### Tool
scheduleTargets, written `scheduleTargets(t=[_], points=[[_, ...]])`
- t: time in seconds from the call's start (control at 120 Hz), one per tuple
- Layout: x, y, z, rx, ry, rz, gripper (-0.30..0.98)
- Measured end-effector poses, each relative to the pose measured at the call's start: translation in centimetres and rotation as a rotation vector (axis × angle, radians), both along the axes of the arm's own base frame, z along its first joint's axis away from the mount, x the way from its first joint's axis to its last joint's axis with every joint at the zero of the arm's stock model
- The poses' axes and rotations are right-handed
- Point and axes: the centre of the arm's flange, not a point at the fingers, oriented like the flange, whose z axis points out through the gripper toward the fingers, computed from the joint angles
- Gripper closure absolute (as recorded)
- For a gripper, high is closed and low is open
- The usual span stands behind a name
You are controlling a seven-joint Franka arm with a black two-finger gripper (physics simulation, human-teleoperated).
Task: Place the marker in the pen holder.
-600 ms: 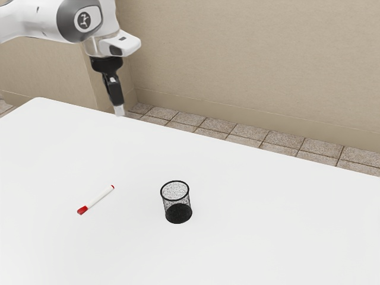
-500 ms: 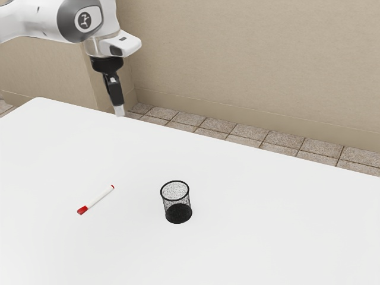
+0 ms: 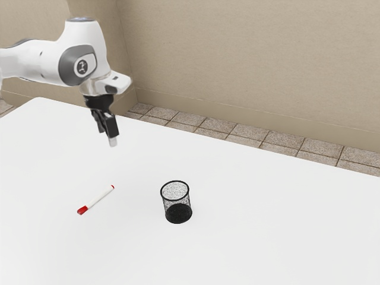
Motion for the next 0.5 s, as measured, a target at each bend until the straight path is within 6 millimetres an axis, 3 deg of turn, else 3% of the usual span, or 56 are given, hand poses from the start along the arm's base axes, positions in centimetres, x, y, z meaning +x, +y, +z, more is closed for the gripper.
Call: scheduleTargets(t=[0.167,0.275,0.367,0.5], points=[[0.3,2.3,-4.3,0.007,-0.016,0.129,0.02],[1.0,4.7,-7.3,0.012,-0.019,0.239,0.15],[1.3,5.3,-9.9,0.015,-0.023,0.303,0.24],[-0.3,7.1,-13.6,0.017,-0.02,0.411,0.34]])
